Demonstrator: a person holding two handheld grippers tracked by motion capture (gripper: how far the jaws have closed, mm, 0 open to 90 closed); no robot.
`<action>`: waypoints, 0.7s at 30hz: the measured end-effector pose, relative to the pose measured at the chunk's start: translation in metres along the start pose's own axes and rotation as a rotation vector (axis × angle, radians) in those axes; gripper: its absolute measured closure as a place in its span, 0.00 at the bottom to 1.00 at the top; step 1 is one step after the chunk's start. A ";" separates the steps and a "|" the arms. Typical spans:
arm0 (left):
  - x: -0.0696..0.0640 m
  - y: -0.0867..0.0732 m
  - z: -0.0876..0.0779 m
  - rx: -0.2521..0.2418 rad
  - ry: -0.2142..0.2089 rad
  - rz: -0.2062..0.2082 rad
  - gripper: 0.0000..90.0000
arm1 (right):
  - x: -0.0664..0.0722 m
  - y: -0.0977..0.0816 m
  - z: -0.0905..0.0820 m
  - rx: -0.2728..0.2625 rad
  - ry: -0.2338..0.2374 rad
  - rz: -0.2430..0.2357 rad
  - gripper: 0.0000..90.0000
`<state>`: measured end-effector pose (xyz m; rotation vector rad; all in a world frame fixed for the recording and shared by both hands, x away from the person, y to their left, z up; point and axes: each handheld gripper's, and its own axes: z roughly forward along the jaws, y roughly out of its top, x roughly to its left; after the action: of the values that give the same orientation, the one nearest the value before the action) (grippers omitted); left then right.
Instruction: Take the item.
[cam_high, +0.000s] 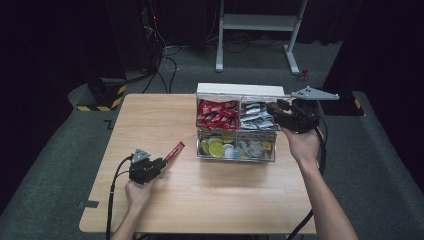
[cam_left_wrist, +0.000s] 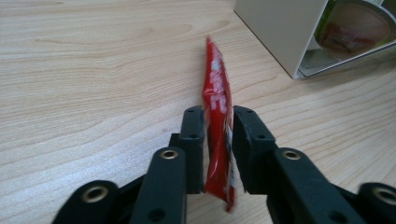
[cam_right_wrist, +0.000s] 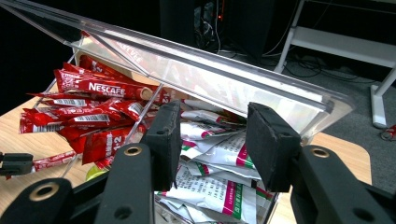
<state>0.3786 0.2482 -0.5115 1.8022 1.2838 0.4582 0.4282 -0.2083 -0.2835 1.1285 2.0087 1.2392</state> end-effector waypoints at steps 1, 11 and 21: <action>0.000 0.000 0.000 -0.001 0.000 0.001 0.79 | 0.000 0.000 0.000 0.000 -0.001 0.001 0.62; 0.007 -0.002 -0.014 -0.027 0.043 -0.001 0.55 | -0.001 -0.001 -0.001 -0.004 -0.005 0.007 0.61; 0.029 -0.018 -0.026 0.024 0.162 -0.027 0.50 | -0.005 -0.005 -0.008 -0.016 -0.027 0.016 0.58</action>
<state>0.3612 0.2877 -0.5164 1.7949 1.4270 0.5859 0.4230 -0.2172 -0.2843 1.1498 1.9706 1.2391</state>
